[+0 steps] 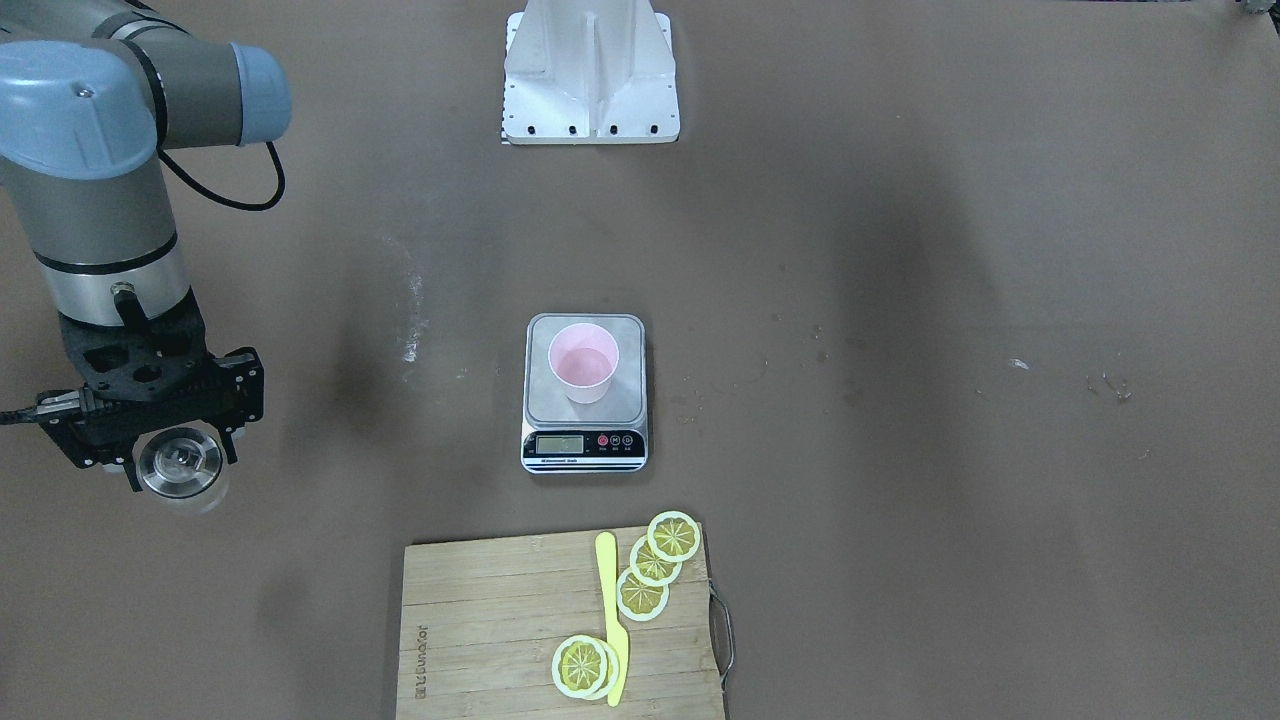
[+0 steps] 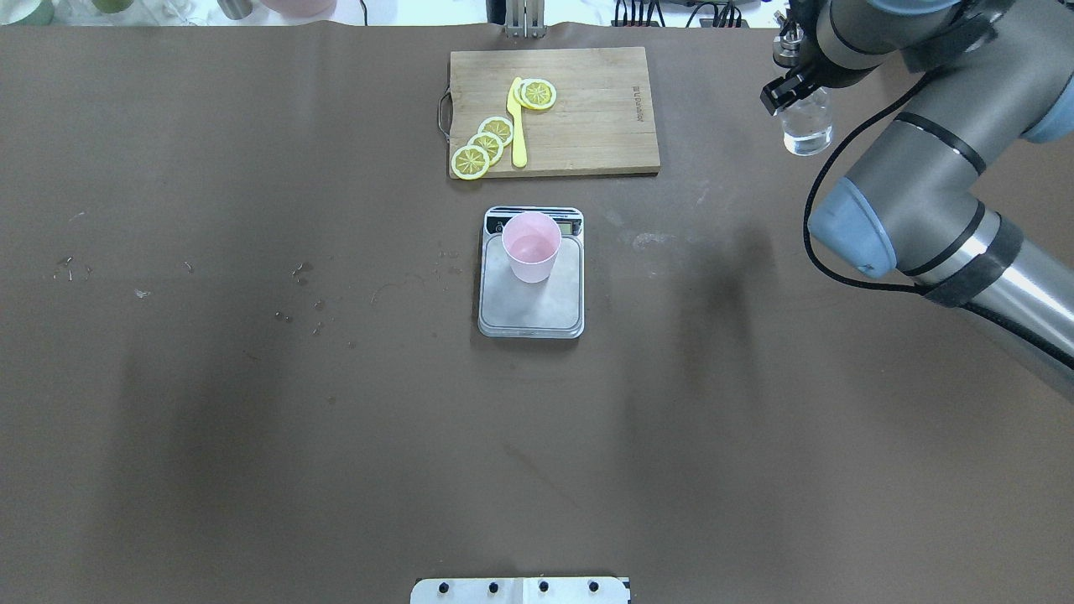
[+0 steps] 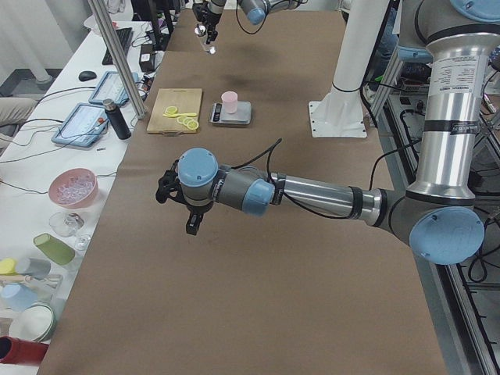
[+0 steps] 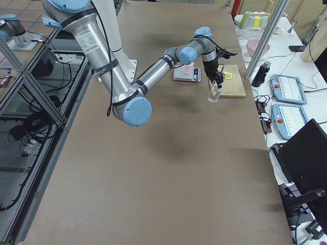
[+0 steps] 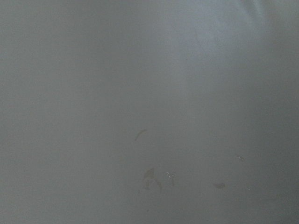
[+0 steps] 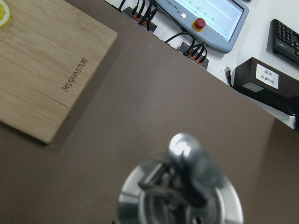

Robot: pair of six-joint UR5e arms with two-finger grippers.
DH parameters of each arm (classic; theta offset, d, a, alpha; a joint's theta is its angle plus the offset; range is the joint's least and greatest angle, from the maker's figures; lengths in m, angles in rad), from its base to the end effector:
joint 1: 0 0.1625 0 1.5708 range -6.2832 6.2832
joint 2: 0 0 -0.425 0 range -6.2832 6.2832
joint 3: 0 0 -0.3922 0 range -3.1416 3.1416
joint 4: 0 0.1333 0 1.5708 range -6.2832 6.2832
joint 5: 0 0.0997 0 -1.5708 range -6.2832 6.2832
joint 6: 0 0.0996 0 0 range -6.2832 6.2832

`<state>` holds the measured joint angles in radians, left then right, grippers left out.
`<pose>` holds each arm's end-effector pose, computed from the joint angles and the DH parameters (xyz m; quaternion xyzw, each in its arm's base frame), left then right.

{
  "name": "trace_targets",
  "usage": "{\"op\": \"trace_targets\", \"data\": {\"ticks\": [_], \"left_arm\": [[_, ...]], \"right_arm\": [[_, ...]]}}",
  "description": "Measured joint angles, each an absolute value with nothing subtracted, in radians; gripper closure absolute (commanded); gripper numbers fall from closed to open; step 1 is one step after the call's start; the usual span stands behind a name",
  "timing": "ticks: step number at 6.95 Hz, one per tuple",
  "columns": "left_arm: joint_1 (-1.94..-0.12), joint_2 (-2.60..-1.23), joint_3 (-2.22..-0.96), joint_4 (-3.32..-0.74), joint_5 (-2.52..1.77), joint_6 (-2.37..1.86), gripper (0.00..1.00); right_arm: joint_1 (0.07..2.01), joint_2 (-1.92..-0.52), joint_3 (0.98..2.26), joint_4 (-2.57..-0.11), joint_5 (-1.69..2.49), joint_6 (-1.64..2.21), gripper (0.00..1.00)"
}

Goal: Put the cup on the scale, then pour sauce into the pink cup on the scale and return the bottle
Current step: 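Lower the clear sauce bottle onto the table beside the cutting board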

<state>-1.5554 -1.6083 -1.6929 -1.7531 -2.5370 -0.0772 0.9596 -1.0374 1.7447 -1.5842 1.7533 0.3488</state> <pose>-0.0434 -0.5168 0.5448 0.1293 0.4642 0.0520 0.8747 -0.2806 -0.6013 0.2852 0.2608 -0.2324 -0.1532 0.9244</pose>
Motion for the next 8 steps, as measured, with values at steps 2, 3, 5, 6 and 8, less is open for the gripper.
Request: {"op": "trace_targets", "data": {"ticks": [2, 3, 5, 6, 8], "left_arm": [[-1.556, -1.614, -1.693, -1.753, -2.536, -0.077, 0.03], [-1.556, -1.615, -1.693, -1.753, -2.536, -0.077, 0.03], [-1.558, -1.616, -1.694, -1.754, -2.534, -0.077, 0.03], [-1.559, -1.617, -1.694, -1.756, -2.533, -0.077, 0.03], [-1.562, -1.619, -1.694, -1.758, -2.533, -0.077, 0.03]], "right_arm": [[0.966, -1.121, 1.734, -1.411, 1.788, 0.402, 1.00], [0.968, -1.143, 1.726, -1.354, 1.803, 0.432, 1.00], [0.974, -1.169, 1.710, -1.292, 1.840, 0.471, 1.00], [0.976, -1.183, 1.690, -1.244, 1.853, 0.486, 1.00], [0.979, -1.202, 1.604, -1.108, 1.864, 0.500, 1.00]]}}
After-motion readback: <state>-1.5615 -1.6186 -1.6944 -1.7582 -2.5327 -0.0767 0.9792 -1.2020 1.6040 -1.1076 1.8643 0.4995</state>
